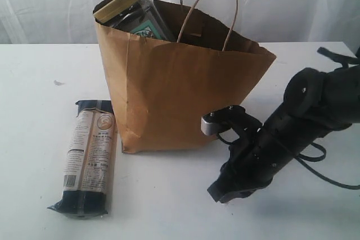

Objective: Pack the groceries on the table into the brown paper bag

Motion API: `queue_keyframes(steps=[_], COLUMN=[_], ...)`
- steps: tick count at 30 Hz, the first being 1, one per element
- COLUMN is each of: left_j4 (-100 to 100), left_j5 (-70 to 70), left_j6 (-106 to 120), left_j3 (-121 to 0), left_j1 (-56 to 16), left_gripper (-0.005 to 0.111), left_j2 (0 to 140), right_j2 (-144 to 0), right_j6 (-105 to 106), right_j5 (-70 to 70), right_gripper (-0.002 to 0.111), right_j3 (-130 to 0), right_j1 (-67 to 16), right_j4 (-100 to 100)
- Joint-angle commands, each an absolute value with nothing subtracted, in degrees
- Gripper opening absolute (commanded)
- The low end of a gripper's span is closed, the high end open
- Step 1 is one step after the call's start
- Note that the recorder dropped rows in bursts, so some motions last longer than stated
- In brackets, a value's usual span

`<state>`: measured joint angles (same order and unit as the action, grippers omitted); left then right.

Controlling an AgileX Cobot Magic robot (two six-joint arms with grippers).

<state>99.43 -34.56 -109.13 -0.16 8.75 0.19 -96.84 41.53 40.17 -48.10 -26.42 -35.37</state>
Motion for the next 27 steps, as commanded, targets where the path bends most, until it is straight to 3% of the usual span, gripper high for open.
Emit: queue_keyframes(steps=[1,5,14,27], left_j4=[99.95,99.95,99.95,99.95], left_j5=[-34.90,-34.90,-34.90,-34.90], left_j6=[-109.17,-109.17,-109.17,-109.17], left_j3=[0.00,0.00,0.00,0.00], left_j1=[8.79,8.79,8.79,8.79], left_gripper=[0.000,0.000,0.000,0.000], left_j2=[0.00,0.00,0.00,0.00], right_j2=[-91.75,-83.83,-65.89,-85.43], right_j6=[42.43,42.30,38.52,34.31], right_j5=[53.02,59.26,53.86,45.48], right_gripper=[0.000,0.000,0.000,0.000], right_j3=[-49.55,-49.44,-56.46,-84.51], right_j1=[-26.26,-26.26,-26.26,-29.29], right_j4=[-39.94,-41.47,-57.29,-49.84])
